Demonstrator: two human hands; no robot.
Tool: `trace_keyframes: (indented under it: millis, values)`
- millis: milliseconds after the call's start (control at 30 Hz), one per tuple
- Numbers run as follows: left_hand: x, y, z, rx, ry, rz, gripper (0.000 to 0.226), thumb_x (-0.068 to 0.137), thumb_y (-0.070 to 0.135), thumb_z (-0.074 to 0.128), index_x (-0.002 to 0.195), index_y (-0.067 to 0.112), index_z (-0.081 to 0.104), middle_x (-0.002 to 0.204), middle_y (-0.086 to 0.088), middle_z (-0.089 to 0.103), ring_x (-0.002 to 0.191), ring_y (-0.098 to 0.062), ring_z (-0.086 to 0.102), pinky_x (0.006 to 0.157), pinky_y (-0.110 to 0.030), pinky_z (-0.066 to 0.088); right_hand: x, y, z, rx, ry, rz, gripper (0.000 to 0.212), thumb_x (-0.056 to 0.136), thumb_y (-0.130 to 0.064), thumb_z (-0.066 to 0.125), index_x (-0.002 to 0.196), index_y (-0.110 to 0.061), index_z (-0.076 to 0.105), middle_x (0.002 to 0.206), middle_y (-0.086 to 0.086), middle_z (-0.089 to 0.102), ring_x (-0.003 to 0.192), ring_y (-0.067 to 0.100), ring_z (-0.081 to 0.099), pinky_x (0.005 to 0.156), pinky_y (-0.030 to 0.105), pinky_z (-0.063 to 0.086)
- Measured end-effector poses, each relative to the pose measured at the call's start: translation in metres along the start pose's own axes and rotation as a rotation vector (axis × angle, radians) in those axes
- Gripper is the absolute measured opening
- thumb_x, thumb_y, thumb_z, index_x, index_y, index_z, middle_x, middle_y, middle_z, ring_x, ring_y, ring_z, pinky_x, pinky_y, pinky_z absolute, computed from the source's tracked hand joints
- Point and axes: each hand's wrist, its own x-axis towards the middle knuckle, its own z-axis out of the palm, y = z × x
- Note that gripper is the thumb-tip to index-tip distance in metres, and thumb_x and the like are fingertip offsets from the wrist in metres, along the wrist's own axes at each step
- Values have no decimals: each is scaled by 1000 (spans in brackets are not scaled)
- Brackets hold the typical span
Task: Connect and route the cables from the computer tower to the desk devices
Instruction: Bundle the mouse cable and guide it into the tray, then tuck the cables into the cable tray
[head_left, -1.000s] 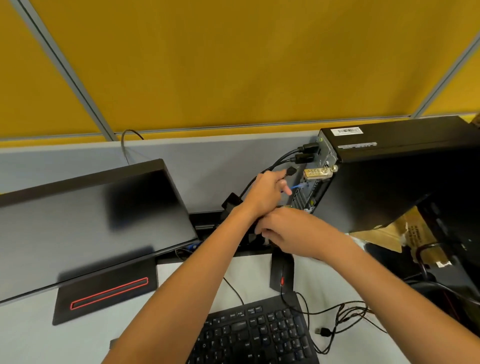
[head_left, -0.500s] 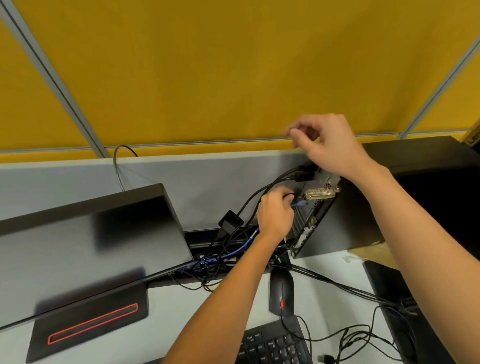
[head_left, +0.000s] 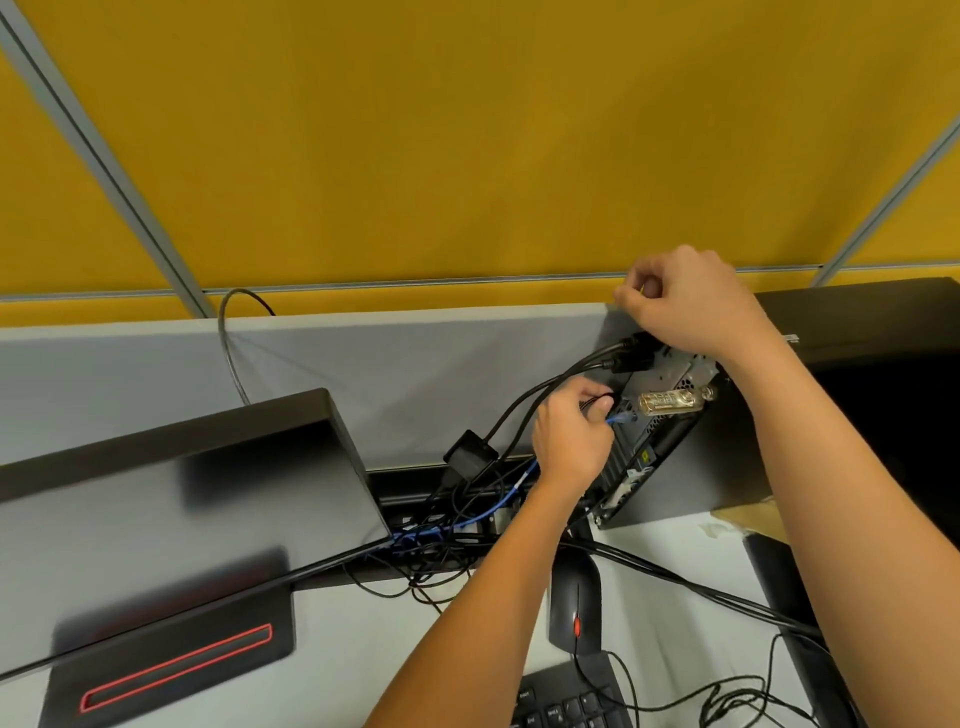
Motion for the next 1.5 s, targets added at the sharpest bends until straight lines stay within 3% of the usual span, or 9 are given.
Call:
trace_keyframes:
  millis: [267,567,700,800,900,1067,1200,1300,1500]
  values:
    - [8,1,-1,-121,-127,-148,27,87,1,57,76,26,57,78,9,62,79,-13,61,75,-32,51,0,-5,-3,-92,-74,35,30,89,-46,58,68,-25,54,63,-9,56,69,19,56,56,26,33]
    - [14,3,3,-120,-130,-154,16,83,-4,59,87,11,64,78,2,63,69,-5,57,73,-23,49,2,-5,0,-68,-60,31,28,86,-47,59,73,-22,61,62,-9,59,67,13,56,55,25,29]
    - [8,8,-3,67,-157,19,17,89,1,56,101,3,67,94,-9,69,86,-18,63,75,-29,52,2,-5,-2,-80,-60,29,27,87,-44,58,74,-20,61,61,-6,59,64,16,55,54,25,29]
    - [-22,0,-5,245,-145,235,31,94,12,52,124,7,58,123,-8,61,115,-22,56,99,-39,45,-6,-4,-6,-17,-45,18,25,88,-36,57,69,-21,57,59,-5,56,62,20,54,52,25,31]
    - [-79,-25,-22,287,-78,288,43,94,8,50,136,13,47,143,2,42,131,-11,39,112,-23,26,-13,-6,-9,161,94,-38,22,90,-28,55,70,-19,58,61,0,56,60,21,52,55,31,42]
    - [-145,-102,-95,408,103,131,22,85,-3,52,94,14,63,98,4,58,94,-12,52,86,-29,46,-67,-59,9,312,387,-211,19,90,-25,54,77,-12,60,70,-1,59,65,14,52,59,30,41]
    - [-159,-132,-140,396,250,-149,21,80,-6,50,81,16,54,84,2,56,83,-19,52,65,-15,38,-128,-98,83,272,-113,-429,9,89,-22,60,96,-18,63,90,-3,60,86,14,56,76,33,49]
    - [-156,-143,-155,260,314,-381,27,78,-6,55,102,7,56,102,-5,55,94,-24,56,74,-20,42,-158,-98,147,36,-482,-366,51,88,-20,64,136,-18,48,131,2,51,120,22,47,100,37,41]
    - [-138,-153,-159,183,48,-409,58,79,-6,61,134,1,43,136,-13,39,123,-27,46,101,-28,40,-179,-89,214,-225,-467,-332,80,82,-13,69,149,-20,26,143,3,36,126,25,38,102,36,33]
